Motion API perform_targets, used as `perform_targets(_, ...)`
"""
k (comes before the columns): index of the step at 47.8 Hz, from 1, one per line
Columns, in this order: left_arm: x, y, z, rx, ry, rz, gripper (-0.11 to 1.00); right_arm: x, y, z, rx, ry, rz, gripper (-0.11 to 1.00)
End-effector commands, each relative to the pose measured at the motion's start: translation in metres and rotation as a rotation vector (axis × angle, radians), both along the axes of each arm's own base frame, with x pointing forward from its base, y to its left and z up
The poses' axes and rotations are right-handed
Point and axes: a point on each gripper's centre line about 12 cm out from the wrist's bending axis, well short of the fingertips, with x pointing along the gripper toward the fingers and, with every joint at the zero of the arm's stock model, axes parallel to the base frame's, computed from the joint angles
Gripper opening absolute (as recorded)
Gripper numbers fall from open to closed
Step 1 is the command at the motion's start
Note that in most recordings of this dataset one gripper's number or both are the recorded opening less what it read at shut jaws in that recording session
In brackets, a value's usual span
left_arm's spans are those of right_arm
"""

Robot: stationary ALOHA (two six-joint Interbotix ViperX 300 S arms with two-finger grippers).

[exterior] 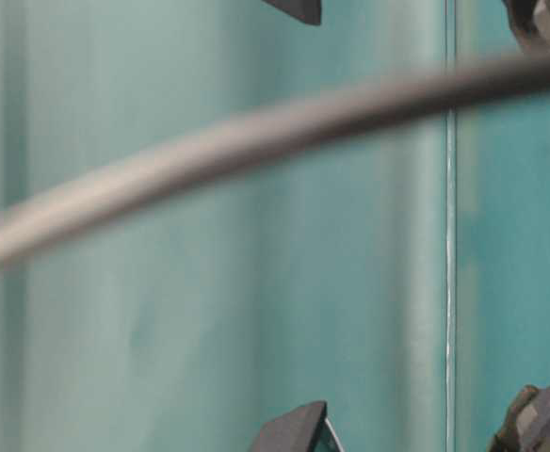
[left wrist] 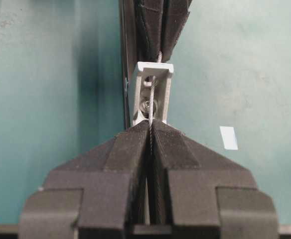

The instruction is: Insert the wire through the hole in the metal fitting marked with a red label.

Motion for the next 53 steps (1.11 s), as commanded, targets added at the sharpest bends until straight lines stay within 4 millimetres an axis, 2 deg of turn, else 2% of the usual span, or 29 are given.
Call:
perform_targets(1,0.005,-0.001,0.017,-0.010,-0.047,-0.002,-0.10,0.006,0.002,0.013,0.005,-0.054,-0.001,-0.01)
perform_targets(4,0.004,-0.001,0.018,-0.010,-0.043,-0.001,-0.10,0.007,0.002,0.014,0.003,-0.065,-0.003,0.04)
perform_targets(8,0.004,-0.001,0.020,-0.008,-0.044,-0.005,-0.10,0.007,0.002,0.016,0.003,-0.075,-0.006,0.20)
perform_targets(16,0.003,-0.001,0.022,-0.006,-0.041,-0.006,-0.10,0.008,0.002,0.017,0.003,-0.075,-0.005,0.71)
perform_targets(21,0.001,-0.001,0.022,-0.004,-0.029,-0.008,-0.10,0.008,0.002,0.016,0.003,-0.071,-0.004,0.94)
perform_targets(35,-0.013,0.003,0.028,0.000,-0.003,-0.007,-0.10,0.005,0.003,0.016,0.011,-0.045,0.008,0.96)
perform_targets(53,-0.041,0.007,0.038,-0.001,0.019,-0.017,-0.10,0.002,0.003,0.016,0.012,-0.036,0.012,0.96)
